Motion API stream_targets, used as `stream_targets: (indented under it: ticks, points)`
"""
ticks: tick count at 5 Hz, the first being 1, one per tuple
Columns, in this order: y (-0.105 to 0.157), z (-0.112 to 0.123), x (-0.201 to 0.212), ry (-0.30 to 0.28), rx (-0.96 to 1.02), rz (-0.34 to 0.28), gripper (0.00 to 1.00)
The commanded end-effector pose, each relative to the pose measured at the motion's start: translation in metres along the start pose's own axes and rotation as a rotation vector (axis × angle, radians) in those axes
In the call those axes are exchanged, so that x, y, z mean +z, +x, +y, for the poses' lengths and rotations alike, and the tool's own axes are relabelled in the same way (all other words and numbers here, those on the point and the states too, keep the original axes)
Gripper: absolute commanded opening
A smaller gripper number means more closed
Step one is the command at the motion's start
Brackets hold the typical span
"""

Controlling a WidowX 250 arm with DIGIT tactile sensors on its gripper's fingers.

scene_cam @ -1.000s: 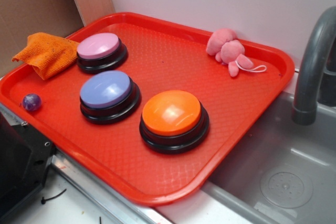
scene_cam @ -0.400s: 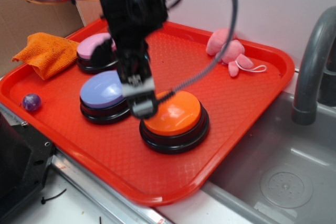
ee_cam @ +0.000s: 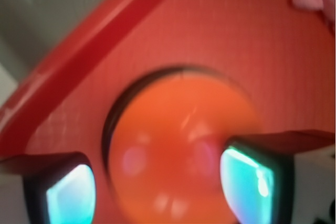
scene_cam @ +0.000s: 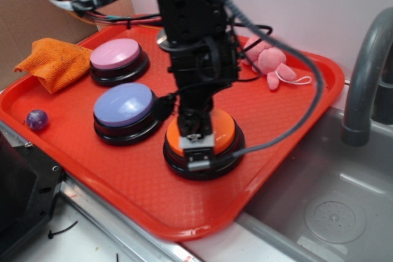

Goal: Push the orange button.

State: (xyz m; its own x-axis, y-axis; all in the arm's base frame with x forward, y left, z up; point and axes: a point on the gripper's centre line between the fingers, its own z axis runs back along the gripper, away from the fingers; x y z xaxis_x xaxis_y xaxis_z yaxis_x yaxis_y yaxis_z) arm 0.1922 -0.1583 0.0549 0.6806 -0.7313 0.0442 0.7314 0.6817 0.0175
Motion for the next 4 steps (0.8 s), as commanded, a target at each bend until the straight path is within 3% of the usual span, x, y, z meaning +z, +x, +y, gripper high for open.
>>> stream_targets:
  ticks: [1, 4]
  points:
    - [-0.007, -0.003, 0.004, -0.008, 0.015, 0.035, 1.00]
    - [-0.015, 0.011, 0.054, 0.012, 0.050, 0.089, 1.00]
